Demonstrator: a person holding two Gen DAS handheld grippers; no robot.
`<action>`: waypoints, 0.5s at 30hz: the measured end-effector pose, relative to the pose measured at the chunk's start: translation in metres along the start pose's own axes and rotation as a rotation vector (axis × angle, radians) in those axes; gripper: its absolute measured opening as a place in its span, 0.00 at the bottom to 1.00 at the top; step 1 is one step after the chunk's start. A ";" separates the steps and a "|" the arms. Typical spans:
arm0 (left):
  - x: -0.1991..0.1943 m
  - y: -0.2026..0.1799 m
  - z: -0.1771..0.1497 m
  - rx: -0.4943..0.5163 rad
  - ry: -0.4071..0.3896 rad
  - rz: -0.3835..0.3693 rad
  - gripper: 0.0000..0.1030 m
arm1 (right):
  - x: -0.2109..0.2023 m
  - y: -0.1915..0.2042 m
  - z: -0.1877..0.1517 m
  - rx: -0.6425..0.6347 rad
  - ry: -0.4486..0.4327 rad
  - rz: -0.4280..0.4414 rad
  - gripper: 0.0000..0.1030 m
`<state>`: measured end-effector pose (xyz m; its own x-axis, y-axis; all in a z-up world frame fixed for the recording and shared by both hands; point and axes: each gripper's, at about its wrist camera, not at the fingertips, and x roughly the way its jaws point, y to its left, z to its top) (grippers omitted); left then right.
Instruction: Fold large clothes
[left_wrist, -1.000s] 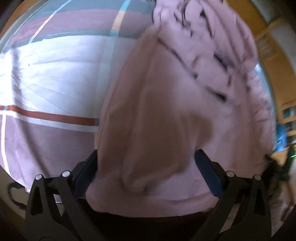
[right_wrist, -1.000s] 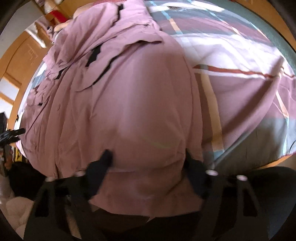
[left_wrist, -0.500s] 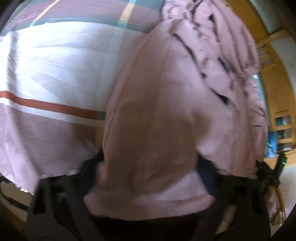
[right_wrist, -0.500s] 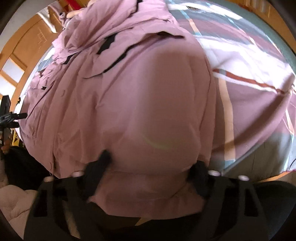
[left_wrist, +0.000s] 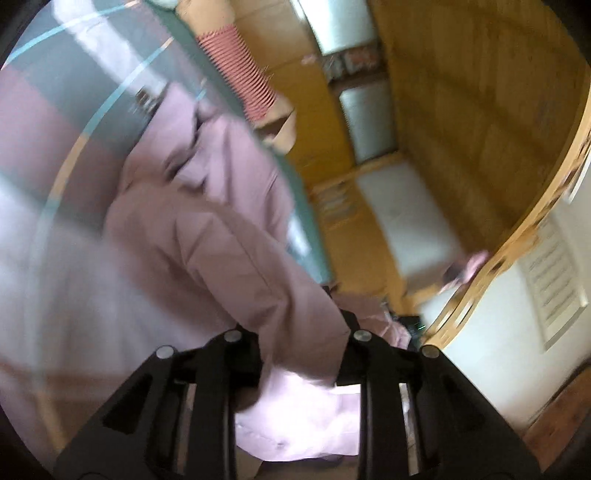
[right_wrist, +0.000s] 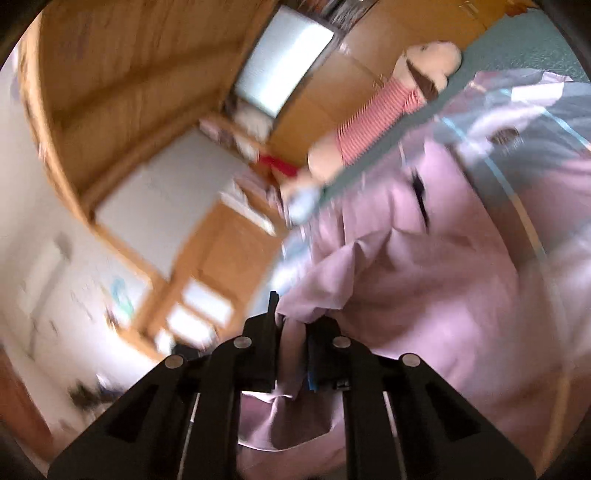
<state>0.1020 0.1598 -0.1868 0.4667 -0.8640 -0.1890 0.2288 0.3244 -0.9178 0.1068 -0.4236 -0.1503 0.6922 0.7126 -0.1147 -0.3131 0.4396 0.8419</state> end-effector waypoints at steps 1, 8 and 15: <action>0.010 0.002 0.021 -0.016 -0.026 -0.033 0.23 | 0.007 -0.008 0.020 0.024 -0.034 0.005 0.11; 0.071 0.065 0.132 -0.252 -0.148 -0.086 0.31 | 0.096 -0.086 0.110 0.214 -0.165 -0.185 0.11; 0.069 0.076 0.142 -0.330 -0.241 -0.002 0.58 | 0.168 -0.203 0.107 0.509 -0.148 -0.375 0.12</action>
<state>0.2733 0.1792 -0.2197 0.6621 -0.7369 -0.1360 -0.0380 0.1482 -0.9882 0.3561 -0.4514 -0.2842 0.7882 0.4621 -0.4064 0.2896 0.3042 0.9075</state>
